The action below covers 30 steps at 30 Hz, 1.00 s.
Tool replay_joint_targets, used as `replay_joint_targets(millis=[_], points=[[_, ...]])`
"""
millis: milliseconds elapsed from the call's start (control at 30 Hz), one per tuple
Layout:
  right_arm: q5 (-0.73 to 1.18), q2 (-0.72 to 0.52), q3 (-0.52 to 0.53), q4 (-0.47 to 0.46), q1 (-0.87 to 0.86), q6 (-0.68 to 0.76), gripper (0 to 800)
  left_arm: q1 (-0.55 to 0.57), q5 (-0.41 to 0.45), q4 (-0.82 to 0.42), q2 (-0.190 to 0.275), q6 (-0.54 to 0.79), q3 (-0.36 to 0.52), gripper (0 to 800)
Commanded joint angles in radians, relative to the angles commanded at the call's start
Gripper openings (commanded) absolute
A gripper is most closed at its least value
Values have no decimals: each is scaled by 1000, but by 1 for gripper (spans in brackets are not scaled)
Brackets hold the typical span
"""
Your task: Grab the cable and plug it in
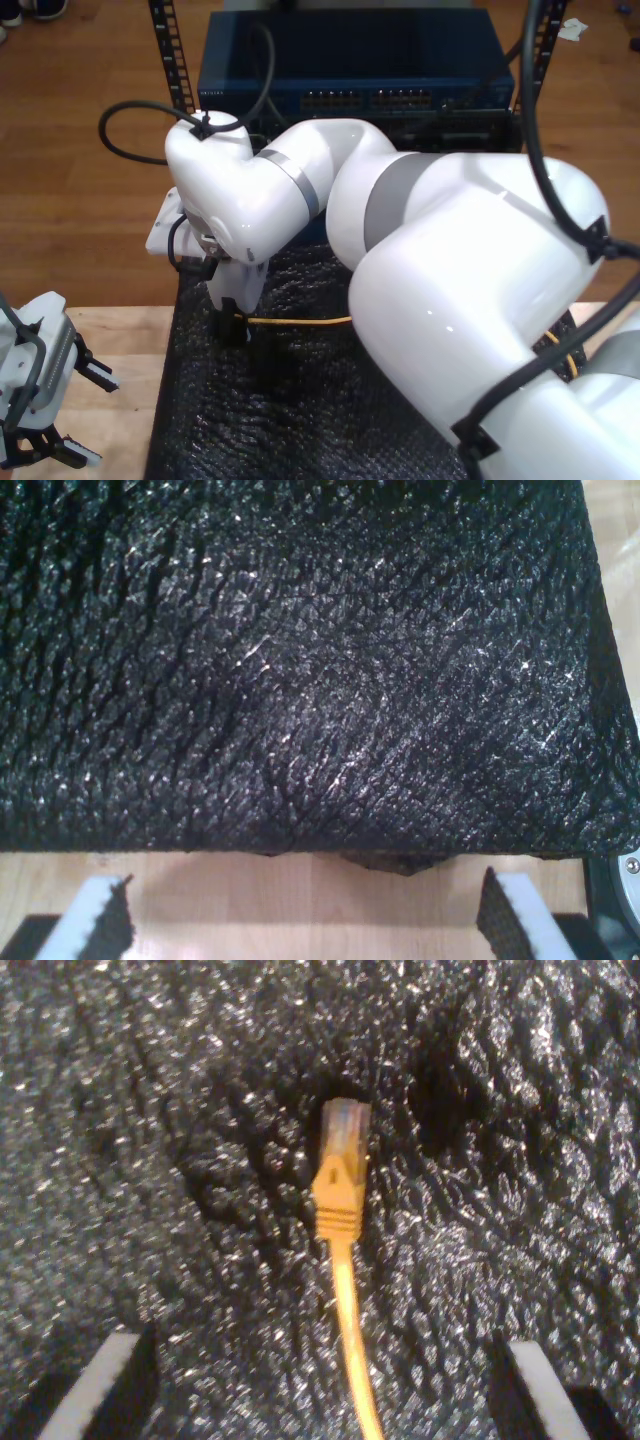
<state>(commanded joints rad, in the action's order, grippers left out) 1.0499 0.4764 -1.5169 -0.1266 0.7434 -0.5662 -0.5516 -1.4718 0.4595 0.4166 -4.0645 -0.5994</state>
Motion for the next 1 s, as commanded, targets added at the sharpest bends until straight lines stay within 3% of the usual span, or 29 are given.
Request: replay_joint_targets(millis=[433, 700, 1000], points=[[0, 41, -20, -35, 12, 0, 569, 0, 0, 0, 0, 0, 2, 800], [0, 74, -38, -35, 11, -3, 519, 0, 0, 0, 0, 0, 5, 800], [0, 74, -41, -35, 11, -3, 388, 0, 0, 0, 0, 2, 8, 800]])
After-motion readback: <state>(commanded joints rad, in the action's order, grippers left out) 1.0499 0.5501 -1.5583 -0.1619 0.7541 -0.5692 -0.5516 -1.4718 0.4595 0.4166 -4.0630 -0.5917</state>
